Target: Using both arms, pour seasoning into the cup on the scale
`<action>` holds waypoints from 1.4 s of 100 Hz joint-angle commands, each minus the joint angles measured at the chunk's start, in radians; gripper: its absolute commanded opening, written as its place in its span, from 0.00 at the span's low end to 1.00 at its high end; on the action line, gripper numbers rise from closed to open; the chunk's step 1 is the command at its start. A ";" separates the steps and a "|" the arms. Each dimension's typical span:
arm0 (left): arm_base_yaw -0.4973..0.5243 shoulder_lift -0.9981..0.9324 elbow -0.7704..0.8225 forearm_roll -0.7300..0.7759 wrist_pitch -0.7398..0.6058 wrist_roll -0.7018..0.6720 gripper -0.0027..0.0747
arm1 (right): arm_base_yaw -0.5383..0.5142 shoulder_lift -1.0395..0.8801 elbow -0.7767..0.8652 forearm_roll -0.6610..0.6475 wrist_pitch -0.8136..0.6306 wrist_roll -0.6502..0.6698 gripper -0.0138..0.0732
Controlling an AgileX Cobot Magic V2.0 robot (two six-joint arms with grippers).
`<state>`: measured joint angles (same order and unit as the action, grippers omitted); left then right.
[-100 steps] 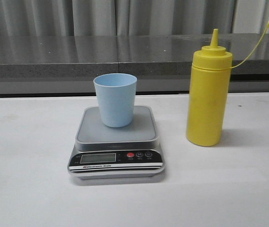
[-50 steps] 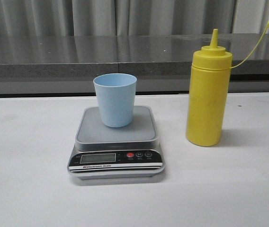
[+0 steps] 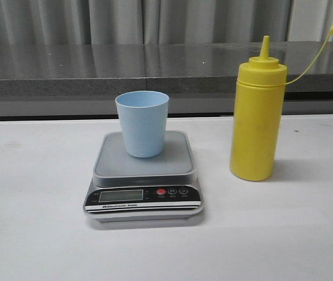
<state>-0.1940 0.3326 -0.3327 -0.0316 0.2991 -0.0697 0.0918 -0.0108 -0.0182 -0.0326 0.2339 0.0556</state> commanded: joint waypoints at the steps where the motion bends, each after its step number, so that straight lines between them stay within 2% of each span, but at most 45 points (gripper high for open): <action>1: 0.002 0.008 -0.026 -0.004 -0.078 -0.007 0.01 | -0.017 -0.019 -0.014 0.003 -0.077 0.002 0.08; 17: 0.002 0.008 -0.026 -0.004 -0.078 -0.007 0.01 | -0.017 -0.019 0.026 0.003 -0.125 0.002 0.08; 140: 0.002 0.008 -0.026 -0.004 -0.078 -0.007 0.01 | -0.017 -0.019 0.024 0.001 -0.127 0.002 0.08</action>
<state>-0.1940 0.3326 -0.3327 -0.0316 0.2991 -0.0697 0.0824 -0.0108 0.0278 -0.0303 0.1898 0.0574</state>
